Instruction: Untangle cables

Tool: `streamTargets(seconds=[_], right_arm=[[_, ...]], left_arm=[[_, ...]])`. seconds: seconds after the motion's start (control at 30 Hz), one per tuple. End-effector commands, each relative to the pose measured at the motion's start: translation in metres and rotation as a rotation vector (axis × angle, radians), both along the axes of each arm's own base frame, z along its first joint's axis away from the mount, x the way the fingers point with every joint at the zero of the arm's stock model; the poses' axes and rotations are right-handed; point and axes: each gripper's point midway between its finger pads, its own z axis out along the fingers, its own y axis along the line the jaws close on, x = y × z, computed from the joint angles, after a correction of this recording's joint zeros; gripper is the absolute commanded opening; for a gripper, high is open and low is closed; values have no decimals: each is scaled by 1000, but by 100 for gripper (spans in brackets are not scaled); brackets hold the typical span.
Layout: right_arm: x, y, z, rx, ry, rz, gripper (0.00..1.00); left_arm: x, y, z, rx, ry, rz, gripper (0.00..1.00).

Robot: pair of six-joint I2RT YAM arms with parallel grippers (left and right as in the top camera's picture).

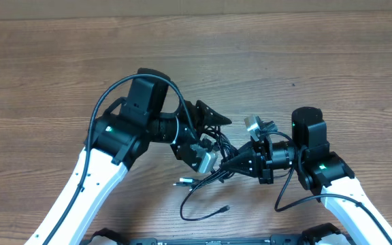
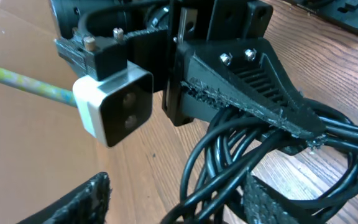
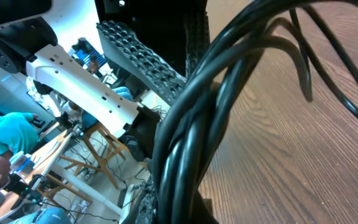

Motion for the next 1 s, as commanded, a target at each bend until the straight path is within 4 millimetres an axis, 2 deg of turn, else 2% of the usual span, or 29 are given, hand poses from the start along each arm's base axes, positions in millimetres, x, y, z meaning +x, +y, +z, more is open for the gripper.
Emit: streamTargets(seconds=[0.0, 0.17, 0.33, 0.37, 0.4, 0.43, 0.53, 0.57, 0.6, 0.73, 0.77, 0.8, 0.93, 0.97], right_arm=[[-7, 4, 13, 35, -43, 55, 4], [-7, 4, 14, 37, -50, 55, 4], [-6, 4, 16, 42, -67, 56, 4], [-6, 4, 16, 43, -68, 56, 4], [-6, 4, 16, 43, -68, 56, 4], [-6, 4, 16, 43, -68, 56, 4], [-6, 4, 16, 45, -75, 56, 4], [-6, 4, 17, 46, -79, 56, 4], [-6, 4, 17, 46, -79, 56, 4], [-5, 4, 17, 47, -82, 56, 4], [-6, 4, 17, 47, -83, 57, 4], [-6, 4, 17, 48, -82, 58, 4], [-6, 4, 17, 49, -81, 59, 5], [-6, 4, 17, 49, -81, 59, 5]], left_arm=[[4, -3, 0, -7, 7, -15, 65], [1, -2, -3, 1, 24, -16, 63], [-7, 2, -11, 32, 88, -16, 55], [-9, 3, -13, 38, 101, -16, 52], [-11, 4, -14, 43, 112, -16, 40], [-13, 5, -16, 49, 124, -16, 34], [-17, 6, -18, 60, 149, -17, 30], [-17, 7, -19, 62, 153, -17, 24], [-17, 7, -19, 63, 155, -17, 22], [-19, 8, -20, 67, 166, -18, 27], [-19, 7, -20, 67, 164, -18, 43], [-19, 7, -20, 66, 163, -18, 49], [-16, 6, -18, 57, 144, -18, 59], [-15, 5, -17, 54, 139, -18, 59]])
